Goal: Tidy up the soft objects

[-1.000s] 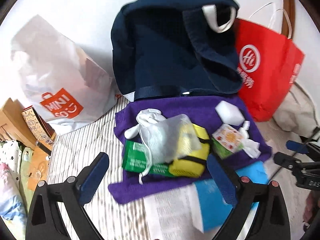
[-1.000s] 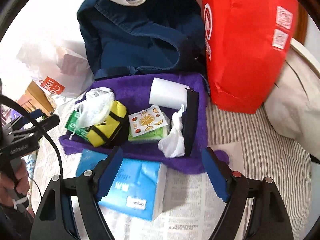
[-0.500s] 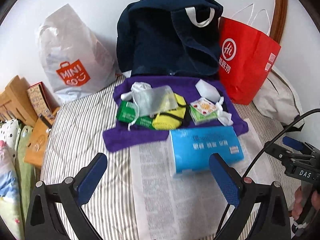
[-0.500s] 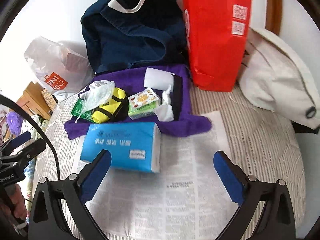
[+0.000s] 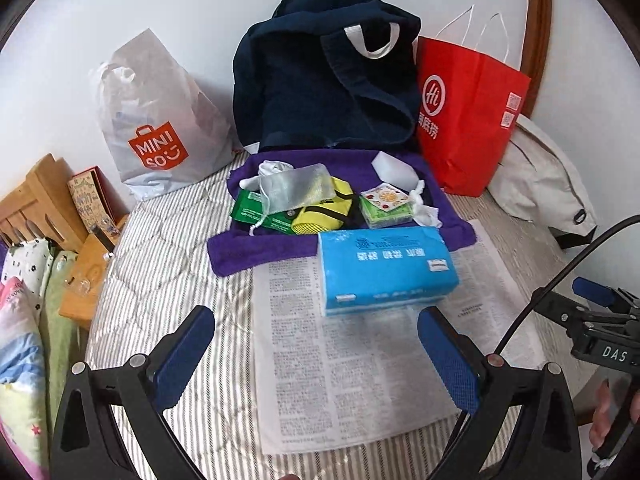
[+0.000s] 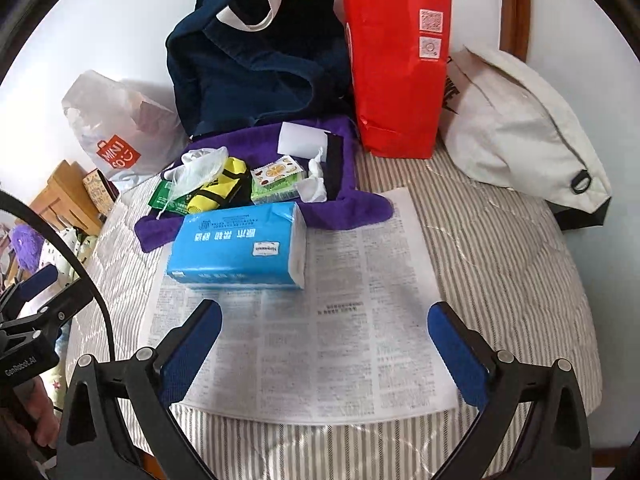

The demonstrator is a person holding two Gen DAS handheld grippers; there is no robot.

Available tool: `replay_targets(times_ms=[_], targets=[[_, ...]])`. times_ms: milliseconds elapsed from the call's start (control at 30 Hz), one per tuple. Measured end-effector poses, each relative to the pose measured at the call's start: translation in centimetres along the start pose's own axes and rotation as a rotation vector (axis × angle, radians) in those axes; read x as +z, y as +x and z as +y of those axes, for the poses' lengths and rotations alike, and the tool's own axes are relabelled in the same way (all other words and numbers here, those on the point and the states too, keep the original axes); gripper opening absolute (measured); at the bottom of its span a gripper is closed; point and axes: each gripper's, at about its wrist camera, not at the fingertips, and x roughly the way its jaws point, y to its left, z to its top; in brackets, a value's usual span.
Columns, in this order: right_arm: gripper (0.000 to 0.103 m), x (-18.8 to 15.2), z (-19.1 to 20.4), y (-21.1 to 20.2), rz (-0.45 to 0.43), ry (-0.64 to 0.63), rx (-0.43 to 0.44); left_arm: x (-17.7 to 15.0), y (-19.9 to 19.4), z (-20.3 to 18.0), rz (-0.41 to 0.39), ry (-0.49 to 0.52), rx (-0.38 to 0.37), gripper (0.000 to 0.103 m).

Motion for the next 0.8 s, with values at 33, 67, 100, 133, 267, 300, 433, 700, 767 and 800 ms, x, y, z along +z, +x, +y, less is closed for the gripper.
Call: replay_targets(times_ms=[33, 67, 100, 133, 267, 300, 433, 700, 767, 800], targets=[[0.102, -0.1, 0.0, -0.2, 0.000, -0.003, 0.000, -0.2, -0.2, -0.1, 0.002, -0.005, -0.009, 0.103], [0.102, -0.2, 0.0, -0.4, -0.001, -0.007, 0.000, -0.3, -0.5, -0.1, 0.001, -0.007, -0.013, 0.103], [0.102, -0.3, 0.0, -0.6, -0.004, -0.008, 0.001, -0.3, -0.6, -0.1, 0.002, -0.008, -0.013, 0.103], [0.102, -0.4, 0.0, -0.9, -0.005, -0.009, 0.004, -0.4, -0.7, -0.2, 0.004, -0.009, -0.011, 0.103], [0.102, -0.7, 0.4, -1.6, -0.011, -0.021, 0.013, -0.4, -1.3, -0.4, 0.008, -0.009, 0.017, 0.103], [0.102, -0.7, 0.4, -1.8, -0.014, -0.023, 0.015, -0.5, -1.5, -0.4, 0.007, -0.010, 0.023, 0.103], [0.102, -0.7, 0.7, -2.3, -0.018, -0.031, 0.015, -0.5, -1.7, -0.2, 0.013, -0.020, 0.025, 0.103], [0.102, -1.0, 0.6, -2.6, -0.018, -0.026, 0.015, -0.6, -2.1, 0.1, 0.015, -0.038, 0.027, 0.103], [0.102, -1.0, 0.6, -2.7, -0.018, -0.029, 0.017, -0.6, -2.0, 0.2, 0.016, -0.037, 0.026, 0.103], [0.102, -1.0, 0.6, -2.7, -0.018, -0.029, 0.017, -0.6, -2.0, 0.1, 0.016, -0.034, 0.028, 0.103]])
